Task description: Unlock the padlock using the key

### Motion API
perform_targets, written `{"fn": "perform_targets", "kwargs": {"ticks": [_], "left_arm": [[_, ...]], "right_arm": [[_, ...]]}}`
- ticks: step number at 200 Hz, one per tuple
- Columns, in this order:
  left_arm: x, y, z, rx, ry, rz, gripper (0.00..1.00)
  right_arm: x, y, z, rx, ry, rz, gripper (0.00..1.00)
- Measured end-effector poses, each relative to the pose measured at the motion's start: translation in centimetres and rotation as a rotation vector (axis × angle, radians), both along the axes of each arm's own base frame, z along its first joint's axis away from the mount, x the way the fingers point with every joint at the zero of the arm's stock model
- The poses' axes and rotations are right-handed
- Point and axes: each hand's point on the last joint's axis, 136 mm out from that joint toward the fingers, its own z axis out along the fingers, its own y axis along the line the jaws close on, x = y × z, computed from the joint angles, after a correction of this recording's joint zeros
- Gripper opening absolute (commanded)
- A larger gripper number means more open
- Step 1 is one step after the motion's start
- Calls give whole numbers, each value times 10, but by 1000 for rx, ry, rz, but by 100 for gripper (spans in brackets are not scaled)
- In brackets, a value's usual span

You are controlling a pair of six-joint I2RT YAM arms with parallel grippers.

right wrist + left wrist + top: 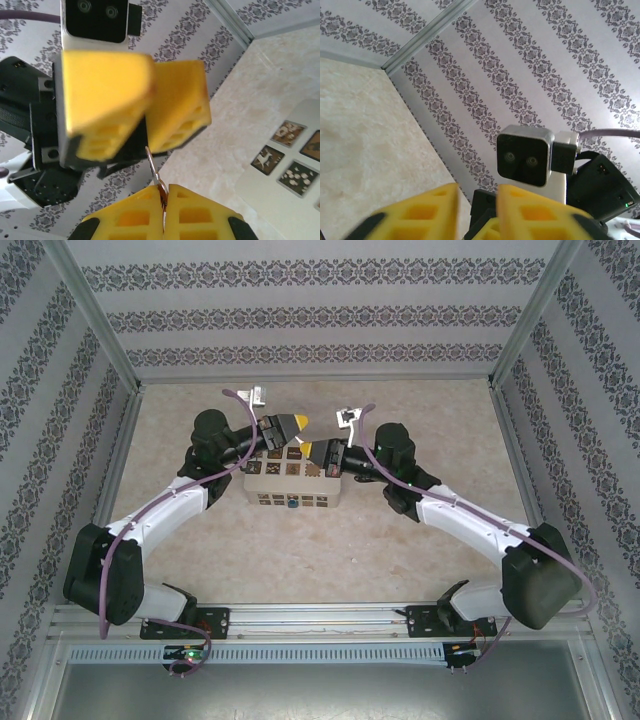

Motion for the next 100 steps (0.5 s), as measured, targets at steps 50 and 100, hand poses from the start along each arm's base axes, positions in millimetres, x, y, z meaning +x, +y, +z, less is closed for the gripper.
{"fn": "perform_targets", "kwargs": {"ticks": [50, 100], "left_arm": [[-9, 30, 1, 123, -60, 120, 59], [-41, 60, -38, 388, -116, 214, 71]], "right_arm": [[-6, -20, -22, -167, -31, -47, 0], [2, -43, -56, -322, -17, -87, 0]]}}
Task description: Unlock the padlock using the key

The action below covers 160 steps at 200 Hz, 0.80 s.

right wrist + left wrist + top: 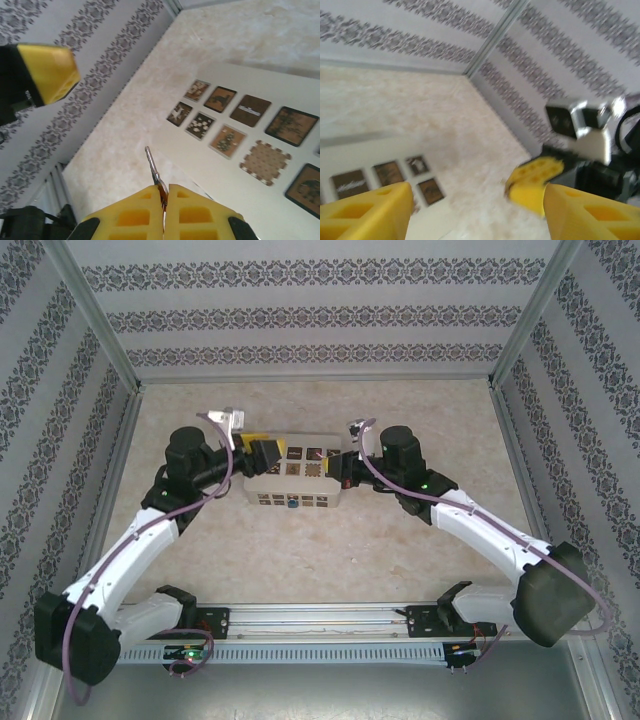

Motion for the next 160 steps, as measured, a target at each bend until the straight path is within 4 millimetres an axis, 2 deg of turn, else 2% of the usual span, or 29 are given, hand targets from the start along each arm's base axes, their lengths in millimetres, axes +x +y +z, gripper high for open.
{"fn": "perform_targets", "kwargs": {"ticks": [25, 65, 94, 119, 160], "left_arm": [[-17, 10, -46, 100, 72, 7, 70], [-43, 9, -121, 167, 240, -22, 69], [-51, 8, -167, 165, 351, -15, 68], [-44, 10, -192, 164, 404, 18, 68], [-23, 9, -209, 164, 401, 66, 69]], "right_arm": [[9, -6, -26, -55, 47, -13, 0], [28, -12, -73, -119, 177, -37, 0], [36, -8, -89, -124, 238, -33, 0], [43, -5, -95, -116, 275, -32, 0], [51, -3, -108, -114, 320, -30, 0]]}}
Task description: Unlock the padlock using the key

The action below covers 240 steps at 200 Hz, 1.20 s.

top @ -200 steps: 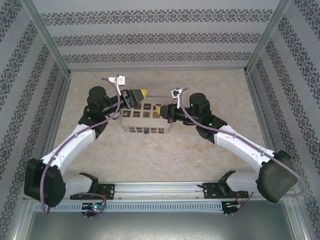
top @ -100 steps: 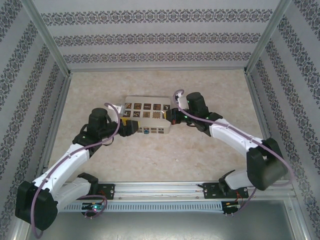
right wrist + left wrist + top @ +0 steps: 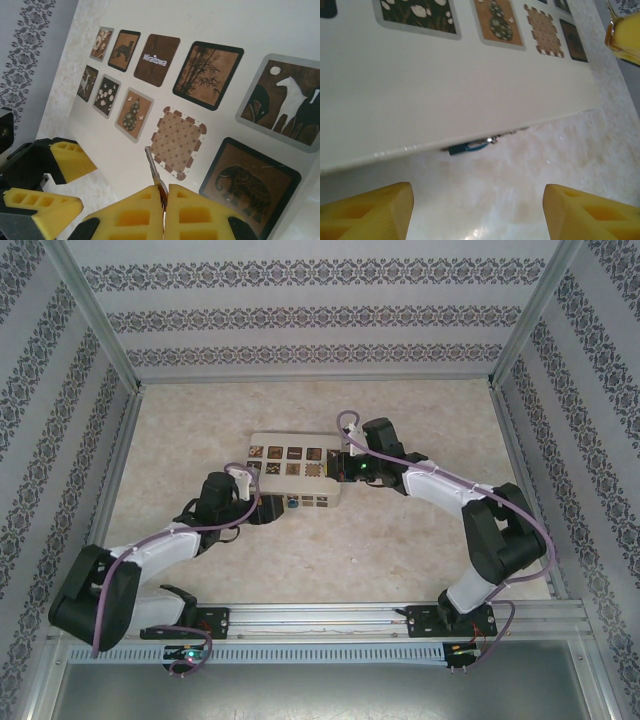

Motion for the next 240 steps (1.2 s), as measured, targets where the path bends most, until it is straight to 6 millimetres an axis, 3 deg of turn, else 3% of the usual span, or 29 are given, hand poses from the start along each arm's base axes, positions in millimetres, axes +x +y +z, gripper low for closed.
{"fn": "perform_targets", "kwargs": {"ticks": [38, 133, 205, 240], "left_arm": [[17, -1, -11, 15, -8, 28, 70], [71, 2, -5, 4, -75, 88, 71], [77, 6, 0, -6, -97, 80, 71], [62, 9, 6, 5, -135, 56, 70]], "right_arm": [[-1, -1, -10, -9, 37, -9, 0], [-6, -1, -23, -26, 82, -2, 0], [-12, 6, -23, -18, 87, 17, 0], [-8, 9, -14, -8, 85, 19, 0]]}}
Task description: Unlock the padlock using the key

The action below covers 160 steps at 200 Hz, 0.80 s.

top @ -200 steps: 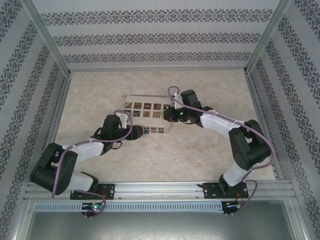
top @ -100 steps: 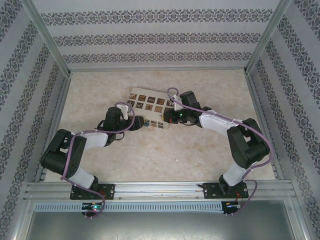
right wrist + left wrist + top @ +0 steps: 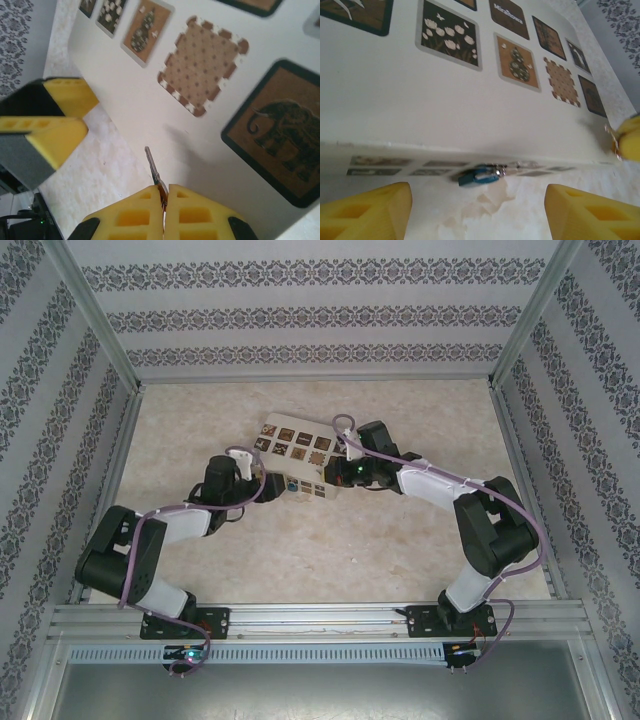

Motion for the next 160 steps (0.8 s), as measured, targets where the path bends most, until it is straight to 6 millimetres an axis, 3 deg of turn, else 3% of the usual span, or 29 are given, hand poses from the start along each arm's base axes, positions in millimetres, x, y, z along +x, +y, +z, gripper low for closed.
{"fn": "perform_targets", "kwargs": {"ticks": [39, 66, 104, 160], "left_arm": [[-17, 1, 1, 14, -28, -39, 70], [-22, -1, -3, 14, -20, -66, 69], [-27, -6, -26, 10, 54, -101, 65], [-17, -17, -48, -2, 107, -132, 63]], "right_arm": [[16, 9, 29, 37, -61, 0, 0], [30, 17, 37, 55, -76, -4, 0], [45, 24, 15, 38, -32, -12, 0], [42, 24, -8, 7, 34, -21, 0]]}}
